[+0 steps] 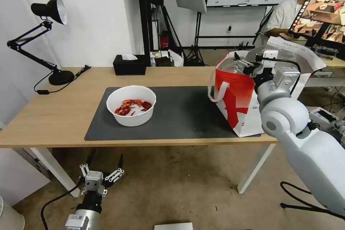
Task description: Pick up the trash from the table and place it into the takeout bag.
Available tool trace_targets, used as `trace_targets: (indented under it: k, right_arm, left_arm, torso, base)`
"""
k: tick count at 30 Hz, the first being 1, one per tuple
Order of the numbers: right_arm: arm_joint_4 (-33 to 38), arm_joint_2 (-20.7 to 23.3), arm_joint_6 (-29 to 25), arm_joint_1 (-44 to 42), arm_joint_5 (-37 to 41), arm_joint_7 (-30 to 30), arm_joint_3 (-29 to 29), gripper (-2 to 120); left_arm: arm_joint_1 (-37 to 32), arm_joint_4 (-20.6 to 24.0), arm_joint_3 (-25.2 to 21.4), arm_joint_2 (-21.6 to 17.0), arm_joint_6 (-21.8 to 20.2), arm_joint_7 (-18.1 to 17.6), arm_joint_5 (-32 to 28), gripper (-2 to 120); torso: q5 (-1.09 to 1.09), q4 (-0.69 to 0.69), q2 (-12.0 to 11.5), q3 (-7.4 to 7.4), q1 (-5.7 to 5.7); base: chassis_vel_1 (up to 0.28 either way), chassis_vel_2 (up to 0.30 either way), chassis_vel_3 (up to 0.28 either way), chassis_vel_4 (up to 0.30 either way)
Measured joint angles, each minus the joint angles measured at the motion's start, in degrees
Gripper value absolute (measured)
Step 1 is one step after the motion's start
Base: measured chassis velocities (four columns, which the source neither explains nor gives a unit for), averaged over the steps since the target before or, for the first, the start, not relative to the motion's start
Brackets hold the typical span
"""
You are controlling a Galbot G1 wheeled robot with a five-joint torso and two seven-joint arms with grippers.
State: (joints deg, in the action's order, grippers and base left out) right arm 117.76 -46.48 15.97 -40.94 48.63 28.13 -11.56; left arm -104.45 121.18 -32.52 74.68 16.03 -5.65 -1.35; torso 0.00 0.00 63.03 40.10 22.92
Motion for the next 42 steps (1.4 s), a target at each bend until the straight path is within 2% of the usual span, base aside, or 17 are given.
trace_targets:
  k: [7,9,10,13,15,22,25,30,33,42]
  right_arm:
    - [4.42,2.39,-2.9,-6.42,0.94,-8.11,-3.25,100]
    - [5.91,3.07,-4.77,-9.69,1.07,-12.7,-5.17,100]
    - [5.91,3.07,-4.77,-9.69,1.07,-12.7,-5.17,100]
    - [7.66,3.45,-8.68,-15.08,0.66,-18.55,-6.99,100]
    - [7.99,3.44,-9.35,-16.12,0.17,-19.24,-7.11,100]
    - [8.92,1.06,-15.97,-26.74,-6.34,-24.46,-7.97,100]
    - [7.39,-1.48,-21.92,-33.51,-11.46,-27.63,-8.72,100]
    - [4.55,-4.42,-26.74,-38.45,-16.65,-28.48,-8.79,100]
    - [1.92,-7.95,-29.13,-44.08,-22.6,-26.3,-7.99,100]
    - [-3.04,-13.46,-30.71,-49.03,-27.28,-23.83,-4.31,100]
  left_arm:
    - [0.19,0.12,0.15,0.13,0.0,0.0,0.0,100]
    - [0.37,0.14,0.19,0.08,0.0,0.0,0.0,100]
    - [0.37,0.14,0.19,0.08,0.0,0.0,0.0,100]
    - [0.49,0.26,0.35,0.13,0.0,0.0,-0.01,100]
    - [0.51,0.28,0.38,0.18,0.0,0.0,-0.01,100]
    - [0.4,0.59,0.44,0.53,0.15,0.01,0.05,100]
    - [0.28,0.64,0.35,0.52,0.41,0.02,0.05,100]
    - [0.37,0.53,0.5,0.59,0.48,0.02,0.09,100]
    - [0.49,0.3,0.91,0.69,0.5,0.04,0.33,100]
    - [0.73,-0.5,1.53,0.88,0.58,0.04,0.69,100]
  torso:
    - [0.0,0.0,0.0,0.0,0.0]
    - [0.0,0.0,0.0,0.0,0.0]
    - [0.0,0.0,0.0,0.0,0.0]
    - [0.01,-0.01,0.0,0.0,0.0]
    - [0.0,-0.01,0.0,0.0,0.0]
    - [0.01,0.0,0.0,0.0,0.0]
    - [0.01,-0.01,0.0,0.0,0.0]
    - [0.01,0.0,0.0,0.0,0.0]
    - [0.01,-0.01,0.0,0.0,0.0]
    - [0.0,0.0,-0.01,0.0,0.0]
  base:
    - [0.0,0.0,0.0,0.0]
    - [0.0,0.0,0.0,0.0]
    - [0.0,0.0,0.0,0.0]
    - [0.0,0.0,0.0,0.0]
    - [0.0,0.0,0.0,0.0]
    - [0.0,0.0,0.0,0.0]
    - [0.0,0.0,0.0,0.0]
    - [0.0,0.0,0.0,0.0]
    - [0.0,0.0,0.0,0.0]
    - [0.0,0.0,0.0,0.0]
